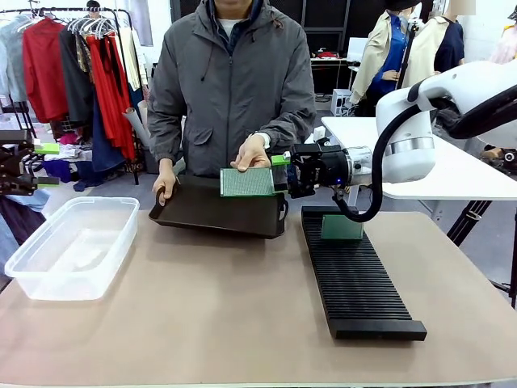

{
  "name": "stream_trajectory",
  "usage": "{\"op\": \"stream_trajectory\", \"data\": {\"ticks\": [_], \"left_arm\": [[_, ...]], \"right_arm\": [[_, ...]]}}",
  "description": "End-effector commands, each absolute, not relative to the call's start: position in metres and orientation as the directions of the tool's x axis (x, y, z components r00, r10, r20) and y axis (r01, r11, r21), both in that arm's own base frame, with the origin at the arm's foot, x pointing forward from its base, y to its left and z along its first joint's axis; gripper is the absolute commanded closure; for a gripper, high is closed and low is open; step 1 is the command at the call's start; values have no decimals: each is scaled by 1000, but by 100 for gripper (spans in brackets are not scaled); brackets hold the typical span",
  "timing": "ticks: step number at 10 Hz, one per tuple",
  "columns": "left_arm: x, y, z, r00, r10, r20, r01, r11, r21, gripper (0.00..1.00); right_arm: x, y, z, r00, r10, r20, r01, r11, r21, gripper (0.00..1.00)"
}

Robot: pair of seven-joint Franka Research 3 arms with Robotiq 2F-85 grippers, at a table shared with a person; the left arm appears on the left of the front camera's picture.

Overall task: Sort PCBs into racks and boxes based on the side picked up.
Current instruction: Pick up the Blank PCB handed by the Human.

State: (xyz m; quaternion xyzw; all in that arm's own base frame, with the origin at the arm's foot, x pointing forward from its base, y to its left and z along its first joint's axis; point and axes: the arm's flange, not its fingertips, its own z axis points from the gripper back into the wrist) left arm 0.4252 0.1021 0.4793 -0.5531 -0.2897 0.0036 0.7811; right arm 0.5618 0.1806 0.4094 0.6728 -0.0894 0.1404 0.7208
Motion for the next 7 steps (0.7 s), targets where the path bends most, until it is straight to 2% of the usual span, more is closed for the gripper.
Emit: {"op": "stream_trajectory", "data": {"ticks": [1,6,7], "left_arm": [[425,103,481,836,321,445,312,388,-867,0],[425,103,481,836,321,445,312,388,-867,0],[425,103,481,836,321,445,312,388,-867,0]], "right_arm": [[560,195,403,937,28,349,-350,32,936,0],[564,207,400,938,36,345,-346,23,938,0],[564,206,400,937,30,347,-348,23,937,9]]}}
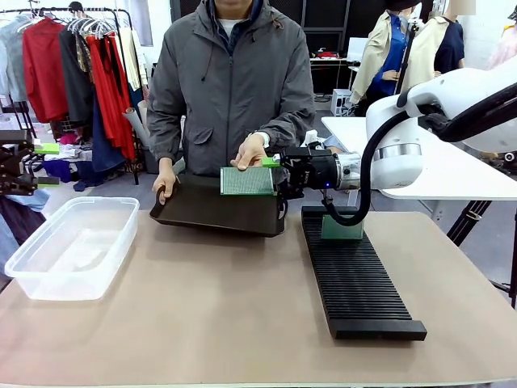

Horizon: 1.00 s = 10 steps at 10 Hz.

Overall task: Sort PCBs into racks and boxes based on the side picked up.
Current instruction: Pick up the Blank PCB handed by the Human.

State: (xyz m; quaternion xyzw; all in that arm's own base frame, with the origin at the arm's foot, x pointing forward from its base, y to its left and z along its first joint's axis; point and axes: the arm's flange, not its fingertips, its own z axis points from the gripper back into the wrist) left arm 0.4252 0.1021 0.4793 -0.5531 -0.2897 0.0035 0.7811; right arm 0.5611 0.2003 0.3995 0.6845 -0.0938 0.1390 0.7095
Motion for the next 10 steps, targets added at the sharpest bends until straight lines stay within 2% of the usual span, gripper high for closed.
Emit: {"op": "stream_trajectory", "data": {"ticks": [1,8,10], "left_arm": [[425,103,481,836,321,445,312,388,-867,0],[425,103,481,836,321,445,312,388,-867,0],[425,103,481,836,321,445,312,388,-867,0]], "right_arm": [[564,207,399,938,28,346,-346,13,938,22],[572,219,396,943,6,333,-332,-14,943,100],[573,221,395,944,7,331,-331,-17,944,100]]}}
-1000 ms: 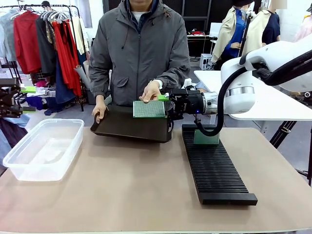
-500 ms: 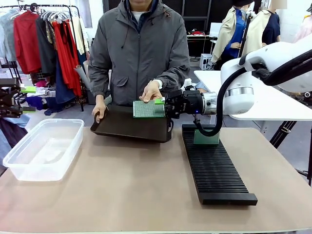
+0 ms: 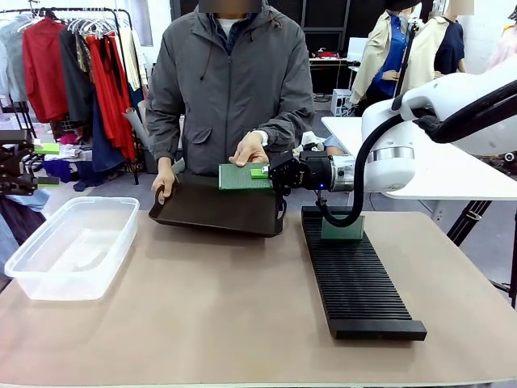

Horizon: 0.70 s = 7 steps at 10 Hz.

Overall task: Sort PCBs into racks and boxes based on the side picked up.
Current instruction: Pick up the Blank PCB handed by the Human.

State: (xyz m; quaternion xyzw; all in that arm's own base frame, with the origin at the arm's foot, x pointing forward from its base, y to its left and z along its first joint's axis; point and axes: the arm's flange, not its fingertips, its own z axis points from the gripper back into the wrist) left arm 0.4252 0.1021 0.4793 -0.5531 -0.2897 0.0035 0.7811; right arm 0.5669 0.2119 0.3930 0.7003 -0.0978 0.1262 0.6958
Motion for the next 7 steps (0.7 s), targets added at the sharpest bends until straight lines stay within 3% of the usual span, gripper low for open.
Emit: {"op": "stream_trajectory", "data": {"ticks": [1,7], "left_arm": [[425,103,481,836,321,445,312,388,-867,0],[425,103,481,836,321,445,312,388,-867,0]], "right_arm": [[573,220,394,944,3,329,-329,-19,944,100],[567,212,392,950,38,311,-311,-14,950,100]]}}
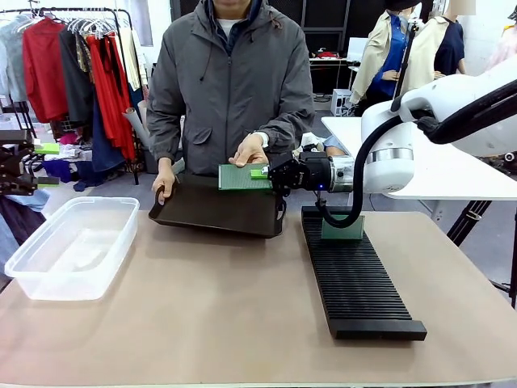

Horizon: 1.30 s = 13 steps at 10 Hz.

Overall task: Sort PCBs into racks and boxes based on the side picked up.
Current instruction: Pick up the Blank PCB handed by the Human, then if the short side of the Blank PCB is picked up, insert it into the PCB Rack ; if the long side is picked up, place it in the Organizing box.

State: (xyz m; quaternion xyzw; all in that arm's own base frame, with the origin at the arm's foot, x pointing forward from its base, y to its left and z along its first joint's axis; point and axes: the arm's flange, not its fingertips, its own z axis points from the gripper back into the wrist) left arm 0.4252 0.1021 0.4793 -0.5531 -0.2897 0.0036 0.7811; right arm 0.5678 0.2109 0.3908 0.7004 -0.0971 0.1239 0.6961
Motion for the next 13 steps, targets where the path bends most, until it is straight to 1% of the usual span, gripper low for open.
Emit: {"op": "stream_trajectory", "data": {"ticks": [1,13], "left_arm": [[425,103,481,836,321,445,312,388,-867,0],[425,103,481,836,321,445,312,388,-867,0]], "right_arm": [[567,212,392,950,38,311,-311,-14,950,100],[567,212,392,950,38,311,-311,-14,950,100]]}}
